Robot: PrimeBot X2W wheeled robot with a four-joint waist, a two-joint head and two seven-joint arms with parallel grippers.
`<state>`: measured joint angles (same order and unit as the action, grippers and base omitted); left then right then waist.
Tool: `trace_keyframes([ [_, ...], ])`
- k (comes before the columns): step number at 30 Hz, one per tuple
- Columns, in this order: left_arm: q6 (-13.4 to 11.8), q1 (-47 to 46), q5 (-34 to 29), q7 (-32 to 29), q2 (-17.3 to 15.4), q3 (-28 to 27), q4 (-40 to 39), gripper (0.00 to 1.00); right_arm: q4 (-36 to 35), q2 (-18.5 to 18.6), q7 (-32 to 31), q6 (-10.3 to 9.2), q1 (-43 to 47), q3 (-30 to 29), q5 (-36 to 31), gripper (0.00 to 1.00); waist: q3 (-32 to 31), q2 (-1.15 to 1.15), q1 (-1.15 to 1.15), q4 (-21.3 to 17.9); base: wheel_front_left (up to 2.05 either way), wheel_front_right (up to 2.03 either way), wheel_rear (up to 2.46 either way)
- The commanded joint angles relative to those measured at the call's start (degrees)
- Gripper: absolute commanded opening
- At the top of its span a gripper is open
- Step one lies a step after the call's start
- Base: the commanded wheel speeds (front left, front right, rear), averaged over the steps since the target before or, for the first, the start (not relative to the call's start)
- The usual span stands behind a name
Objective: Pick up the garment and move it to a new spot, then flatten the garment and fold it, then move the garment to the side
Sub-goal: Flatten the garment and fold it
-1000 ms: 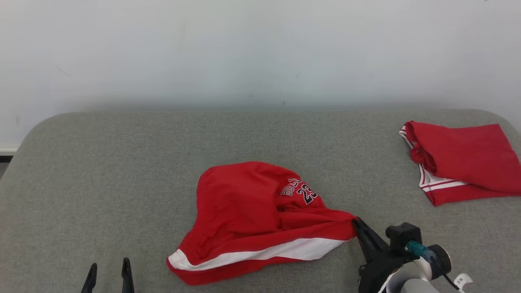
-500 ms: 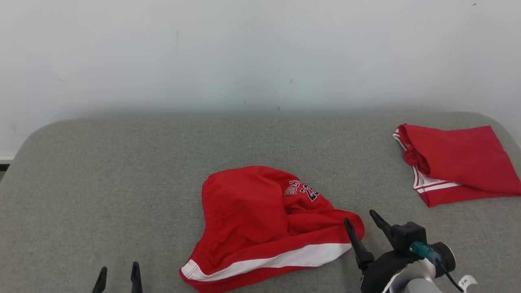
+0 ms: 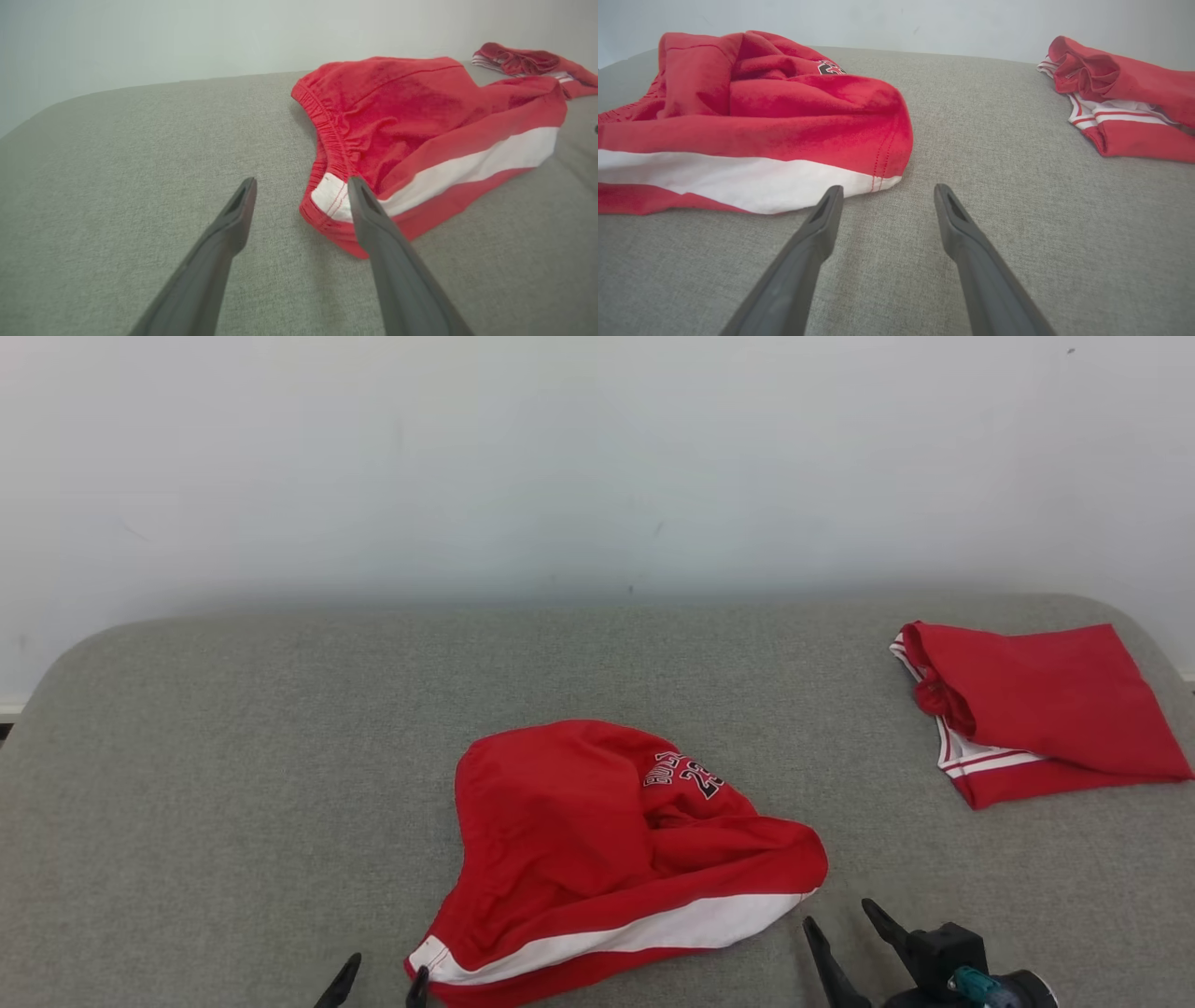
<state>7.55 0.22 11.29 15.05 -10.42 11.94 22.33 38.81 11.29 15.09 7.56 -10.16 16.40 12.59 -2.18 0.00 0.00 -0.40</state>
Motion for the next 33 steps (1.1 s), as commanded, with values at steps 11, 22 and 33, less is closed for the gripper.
trace_keyframes([
  [11,-0.14,-10.27,7.03,0.17,-9.01,16.74,8.57,1.0,8.45,1.65,0.06,-0.12,-7.44,6.85,0.56,1.0,1.82,0.0,0.0,-0.54,0.0,0.0,0.0],
  [22,-0.14,-17.95,14.12,0.17,-13.35,29.05,12.71,1.0,13.75,2.61,0.06,-0.12,-14.12,14.56,2.82,1.0,4.12,0.0,0.0,-0.77,0.0,0.0,0.0],
  [33,-0.14,-21.76,24.04,0.17,-14.06,35.41,14.8,0.0,17.19,2.76,0.02,-0.12,-17.5,19.67,7.91,0.0,5.49,0.0,0.0,0.35,0.0,0.0,0.0],
])
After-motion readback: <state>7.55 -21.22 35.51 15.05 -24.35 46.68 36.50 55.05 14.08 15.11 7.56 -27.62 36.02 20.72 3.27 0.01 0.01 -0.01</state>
